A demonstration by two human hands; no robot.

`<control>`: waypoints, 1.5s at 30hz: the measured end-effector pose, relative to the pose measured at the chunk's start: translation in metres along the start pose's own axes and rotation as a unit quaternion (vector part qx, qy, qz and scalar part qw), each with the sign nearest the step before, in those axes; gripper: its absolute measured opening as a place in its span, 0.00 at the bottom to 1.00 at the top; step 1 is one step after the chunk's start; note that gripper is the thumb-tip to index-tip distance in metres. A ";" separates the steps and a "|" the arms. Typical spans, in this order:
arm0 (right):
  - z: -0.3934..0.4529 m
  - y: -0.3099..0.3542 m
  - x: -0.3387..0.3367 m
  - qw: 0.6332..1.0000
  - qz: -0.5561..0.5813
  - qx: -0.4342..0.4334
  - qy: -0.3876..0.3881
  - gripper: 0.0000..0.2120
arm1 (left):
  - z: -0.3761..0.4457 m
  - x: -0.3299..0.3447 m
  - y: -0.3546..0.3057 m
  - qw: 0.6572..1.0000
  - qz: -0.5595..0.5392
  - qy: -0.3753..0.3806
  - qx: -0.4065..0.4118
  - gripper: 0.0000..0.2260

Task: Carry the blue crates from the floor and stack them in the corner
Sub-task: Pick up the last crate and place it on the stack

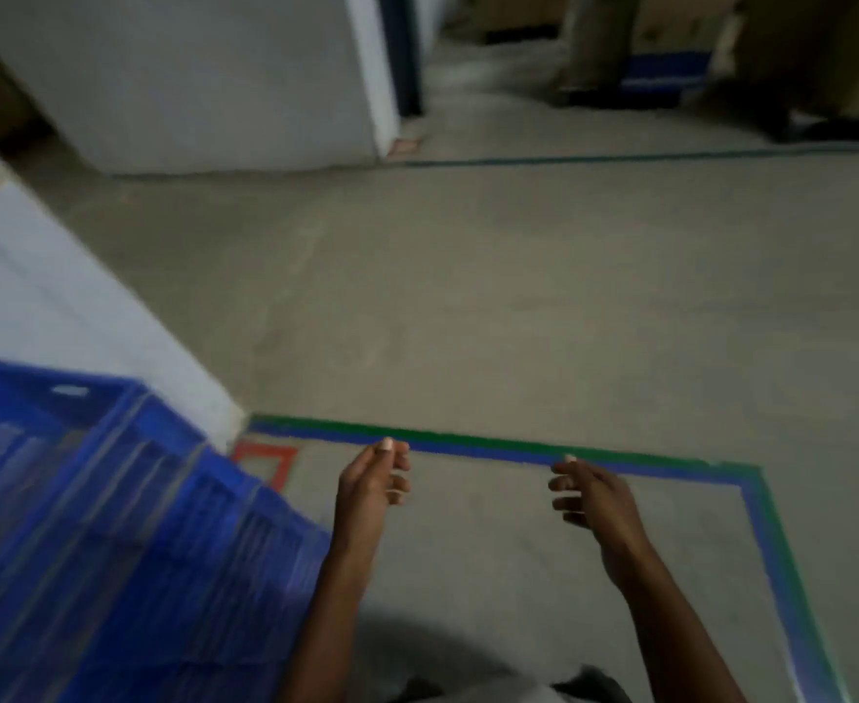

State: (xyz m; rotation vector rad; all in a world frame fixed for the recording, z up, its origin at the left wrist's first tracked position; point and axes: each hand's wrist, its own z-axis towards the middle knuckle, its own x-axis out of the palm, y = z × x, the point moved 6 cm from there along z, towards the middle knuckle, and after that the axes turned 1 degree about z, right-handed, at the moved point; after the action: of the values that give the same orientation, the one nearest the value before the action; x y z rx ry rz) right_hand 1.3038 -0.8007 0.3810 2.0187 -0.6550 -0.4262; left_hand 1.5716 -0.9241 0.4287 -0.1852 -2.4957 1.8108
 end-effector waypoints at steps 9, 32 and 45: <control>-0.049 -0.104 -0.345 0.947 0.144 0.112 -0.264 0.12 | -0.086 0.333 0.098 0.928 0.165 0.320 -0.099 0.12; 0.043 -0.140 -0.782 0.797 0.288 0.204 -0.490 0.14 | -0.108 0.941 0.189 0.749 0.354 0.541 -0.144 0.13; 0.236 -0.143 -1.066 0.802 0.290 0.205 -0.480 0.15 | -0.089 1.286 0.228 0.702 0.422 0.568 -0.083 0.13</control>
State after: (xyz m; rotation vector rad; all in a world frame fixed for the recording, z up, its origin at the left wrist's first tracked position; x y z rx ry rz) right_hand 0.3677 -0.2585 0.1771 1.7309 -2.0751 -1.0001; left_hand 0.3221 -0.6067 0.2043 -1.9798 -1.5871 0.8856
